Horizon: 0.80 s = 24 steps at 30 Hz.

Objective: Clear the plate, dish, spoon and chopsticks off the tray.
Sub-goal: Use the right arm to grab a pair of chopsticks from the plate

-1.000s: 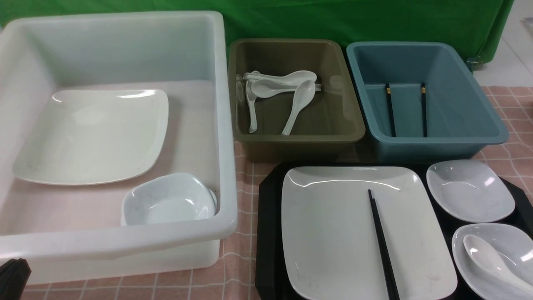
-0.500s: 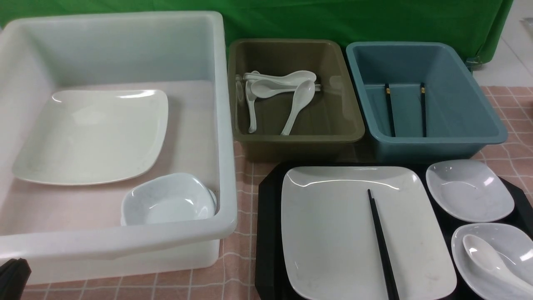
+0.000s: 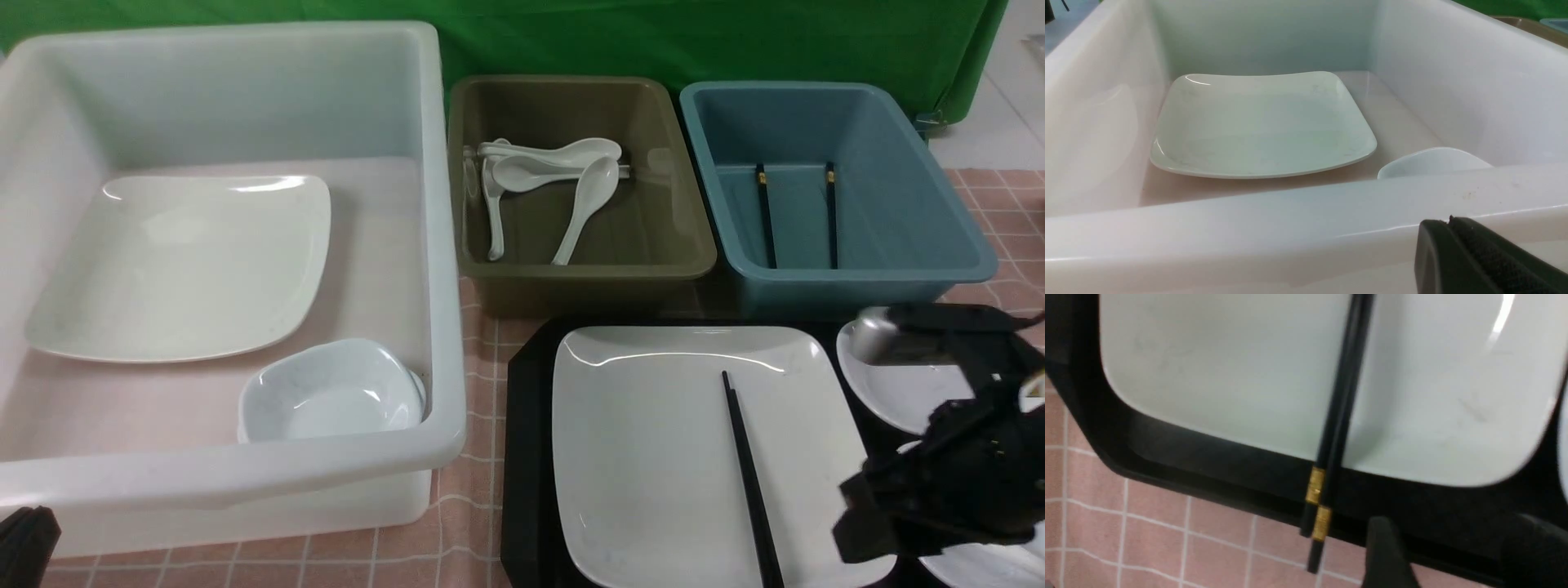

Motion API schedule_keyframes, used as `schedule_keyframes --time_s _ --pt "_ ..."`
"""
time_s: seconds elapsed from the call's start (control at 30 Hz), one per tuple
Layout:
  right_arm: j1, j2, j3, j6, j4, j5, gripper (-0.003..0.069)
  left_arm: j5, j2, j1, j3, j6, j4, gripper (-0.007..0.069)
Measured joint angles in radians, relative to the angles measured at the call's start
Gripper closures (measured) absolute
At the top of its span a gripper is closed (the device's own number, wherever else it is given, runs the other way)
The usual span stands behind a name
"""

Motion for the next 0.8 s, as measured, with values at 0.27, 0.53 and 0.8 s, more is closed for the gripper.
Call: schedule_keyframes --time_s 0.27,0.53,0.8 --pt "0.155 0.257 -0.136 0.074 0.0 -0.019 0.0202 0.0 0.0 0.0 0.0 0.0 0.0 0.062" --pt "0.158 0.366 -0.158 0.113 -0.069 -0.03 0.0202 0.0 0.0 0.0 0.0 0.001 0.0 0.062" --pt "0.158 0.413 -0.158 0.139 -0.1 -0.034 0.0272 0.0 0.0 0.0 0.0 0.001 0.0 0.062"
